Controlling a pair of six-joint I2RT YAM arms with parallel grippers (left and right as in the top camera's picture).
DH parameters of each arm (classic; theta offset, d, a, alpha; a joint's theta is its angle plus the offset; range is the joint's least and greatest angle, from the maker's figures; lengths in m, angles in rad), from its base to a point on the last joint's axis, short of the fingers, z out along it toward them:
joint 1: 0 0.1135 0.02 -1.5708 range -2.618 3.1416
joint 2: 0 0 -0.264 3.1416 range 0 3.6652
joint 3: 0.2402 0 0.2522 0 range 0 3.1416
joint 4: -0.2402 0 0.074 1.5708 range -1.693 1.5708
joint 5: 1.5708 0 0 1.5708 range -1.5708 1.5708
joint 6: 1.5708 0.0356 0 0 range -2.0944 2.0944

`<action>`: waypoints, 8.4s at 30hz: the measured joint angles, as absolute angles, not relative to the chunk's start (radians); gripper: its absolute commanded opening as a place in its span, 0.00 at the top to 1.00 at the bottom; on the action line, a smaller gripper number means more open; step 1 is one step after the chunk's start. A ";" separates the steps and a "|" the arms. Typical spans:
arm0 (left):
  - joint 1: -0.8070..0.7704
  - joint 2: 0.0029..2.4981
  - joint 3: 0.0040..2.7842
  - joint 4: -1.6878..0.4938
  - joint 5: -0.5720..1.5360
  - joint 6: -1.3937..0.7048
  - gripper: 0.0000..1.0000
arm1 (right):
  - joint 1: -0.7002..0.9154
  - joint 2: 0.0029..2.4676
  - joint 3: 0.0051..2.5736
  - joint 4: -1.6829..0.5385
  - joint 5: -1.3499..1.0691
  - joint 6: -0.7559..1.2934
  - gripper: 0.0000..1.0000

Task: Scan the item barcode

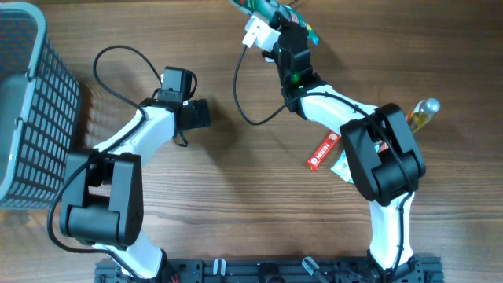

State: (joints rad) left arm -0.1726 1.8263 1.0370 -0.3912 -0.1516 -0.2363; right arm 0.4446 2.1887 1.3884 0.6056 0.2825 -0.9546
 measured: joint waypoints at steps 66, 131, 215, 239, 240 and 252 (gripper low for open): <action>-0.173 1.826 1.037 -0.391 -0.151 -0.236 0.00 | 0.416 1.632 1.076 -0.690 -0.165 0.172 0.01; -0.173 1.826 1.037 -0.391 -0.151 -0.236 0.00 | 0.090 0.014 0.006 0.090 -0.113 0.014 0.00; -0.060 0.023 0.637 -0.708 -0.126 -0.292 0.00 | 0.090 0.015 0.006 0.007 -0.142 0.049 0.00; -0.059 0.013 0.021 0.212 -0.036 -0.426 0.00 | 0.090 0.015 0.006 0.007 -0.142 0.049 0.00; -0.059 0.013 0.015 0.180 -0.035 -0.425 0.00 | 0.090 0.015 0.006 0.007 -0.142 0.049 0.00; -0.059 0.014 0.007 -0.065 -0.035 -0.425 0.00 | 0.090 0.015 0.006 0.007 -0.142 0.049 0.00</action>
